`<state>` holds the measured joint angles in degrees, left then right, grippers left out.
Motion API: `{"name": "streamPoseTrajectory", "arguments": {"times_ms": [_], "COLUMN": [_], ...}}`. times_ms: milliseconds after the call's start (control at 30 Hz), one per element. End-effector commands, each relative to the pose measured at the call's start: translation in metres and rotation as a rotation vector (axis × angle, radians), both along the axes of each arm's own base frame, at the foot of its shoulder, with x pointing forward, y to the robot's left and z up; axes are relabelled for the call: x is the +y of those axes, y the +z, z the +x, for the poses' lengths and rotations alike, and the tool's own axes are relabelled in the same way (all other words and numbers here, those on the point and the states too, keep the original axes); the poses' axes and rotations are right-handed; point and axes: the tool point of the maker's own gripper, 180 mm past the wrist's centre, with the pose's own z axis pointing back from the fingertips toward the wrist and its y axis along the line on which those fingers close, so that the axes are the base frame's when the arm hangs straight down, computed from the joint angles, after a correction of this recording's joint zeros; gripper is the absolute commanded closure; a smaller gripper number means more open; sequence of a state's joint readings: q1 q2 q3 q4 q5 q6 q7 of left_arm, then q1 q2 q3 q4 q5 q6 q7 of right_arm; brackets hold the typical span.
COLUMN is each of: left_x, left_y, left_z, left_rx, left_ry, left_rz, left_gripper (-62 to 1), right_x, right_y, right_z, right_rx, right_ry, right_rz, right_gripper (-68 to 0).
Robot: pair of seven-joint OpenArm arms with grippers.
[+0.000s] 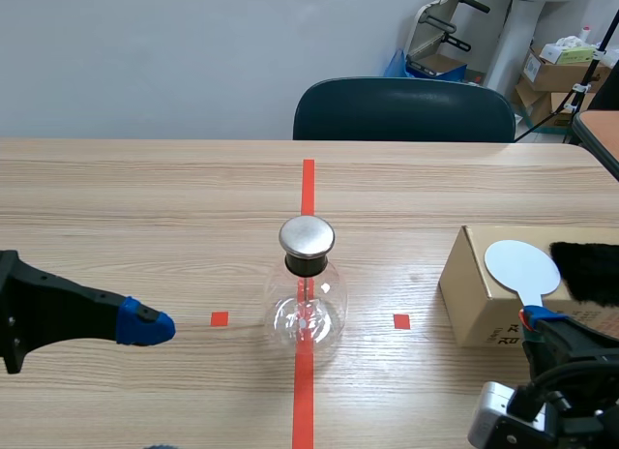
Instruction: Do the electroscope experiment
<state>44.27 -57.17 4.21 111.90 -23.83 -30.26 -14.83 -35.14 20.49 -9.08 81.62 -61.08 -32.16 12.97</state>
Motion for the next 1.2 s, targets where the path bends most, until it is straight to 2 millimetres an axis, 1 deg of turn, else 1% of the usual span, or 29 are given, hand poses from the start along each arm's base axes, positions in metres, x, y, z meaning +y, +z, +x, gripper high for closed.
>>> {"name": "streamPoseTrajectory", "arguments": {"times_ms": [0,167,1167], "left_x": [-0.0045,-0.0031,-0.0031], "left_y": [0.0077,0.0074,0.0075], "left_z": [-0.0017,0.0022,0.0022], "left_rx": [-0.004,-0.015,-0.015], "left_ry": [-0.005,0.015,0.015], "left_rz": [-0.031,-0.025,-0.026], "left_gripper": [-44.6,-44.6,-44.6], "right_x": [-0.0054,-0.0053,-0.0042], "right_y": [0.0076,0.0075,0.0074], "right_z": [0.0045,0.0045,0.0042], "right_rx": [-0.026,-0.026,-0.026], "right_ry": [-0.01,-0.01,-0.002], "right_rz": [-0.01,-0.01,-0.014], "right_gripper": [-0.9,-0.9,-0.9]}}
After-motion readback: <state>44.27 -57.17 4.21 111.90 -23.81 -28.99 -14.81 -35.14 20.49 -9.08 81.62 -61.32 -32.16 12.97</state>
